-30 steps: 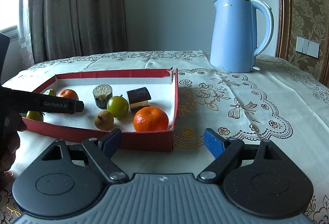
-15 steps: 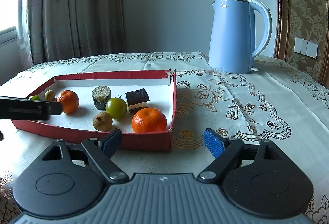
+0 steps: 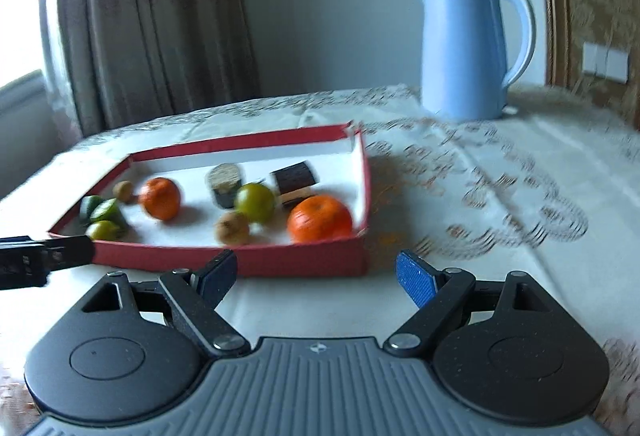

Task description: Organize fruits

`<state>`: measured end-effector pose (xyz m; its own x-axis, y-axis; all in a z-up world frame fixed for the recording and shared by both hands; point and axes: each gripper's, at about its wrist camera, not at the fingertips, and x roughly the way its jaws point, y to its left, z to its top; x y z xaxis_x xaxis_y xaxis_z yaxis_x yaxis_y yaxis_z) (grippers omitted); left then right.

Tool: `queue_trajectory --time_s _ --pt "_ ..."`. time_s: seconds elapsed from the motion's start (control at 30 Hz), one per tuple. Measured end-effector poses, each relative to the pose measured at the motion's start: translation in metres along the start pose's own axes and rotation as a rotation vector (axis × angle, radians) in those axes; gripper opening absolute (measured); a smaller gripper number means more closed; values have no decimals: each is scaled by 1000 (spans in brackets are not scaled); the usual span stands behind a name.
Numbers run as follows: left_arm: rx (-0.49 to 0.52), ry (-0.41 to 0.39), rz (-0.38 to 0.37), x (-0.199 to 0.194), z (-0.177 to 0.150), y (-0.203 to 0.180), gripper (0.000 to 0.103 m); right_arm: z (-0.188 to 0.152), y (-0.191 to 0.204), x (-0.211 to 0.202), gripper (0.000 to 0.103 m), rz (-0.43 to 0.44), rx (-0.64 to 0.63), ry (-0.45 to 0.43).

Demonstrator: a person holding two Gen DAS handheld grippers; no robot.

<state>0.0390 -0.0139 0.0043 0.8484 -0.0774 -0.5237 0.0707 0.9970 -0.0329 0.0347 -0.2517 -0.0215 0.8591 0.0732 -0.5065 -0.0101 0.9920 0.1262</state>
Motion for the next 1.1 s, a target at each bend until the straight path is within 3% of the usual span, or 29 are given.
queue_trajectory --time_s 0.27,0.47,1.1 --pt "19 -20 26 -17 -6 -5 101 -11 15 -11 87 -34 32 20" --pt "22 -45 44 -30 -9 -7 103 -10 26 -14 87 -106 40 21" --pt "30 -62 44 -40 -8 -5 103 -8 48 -10 87 -144 5 31"
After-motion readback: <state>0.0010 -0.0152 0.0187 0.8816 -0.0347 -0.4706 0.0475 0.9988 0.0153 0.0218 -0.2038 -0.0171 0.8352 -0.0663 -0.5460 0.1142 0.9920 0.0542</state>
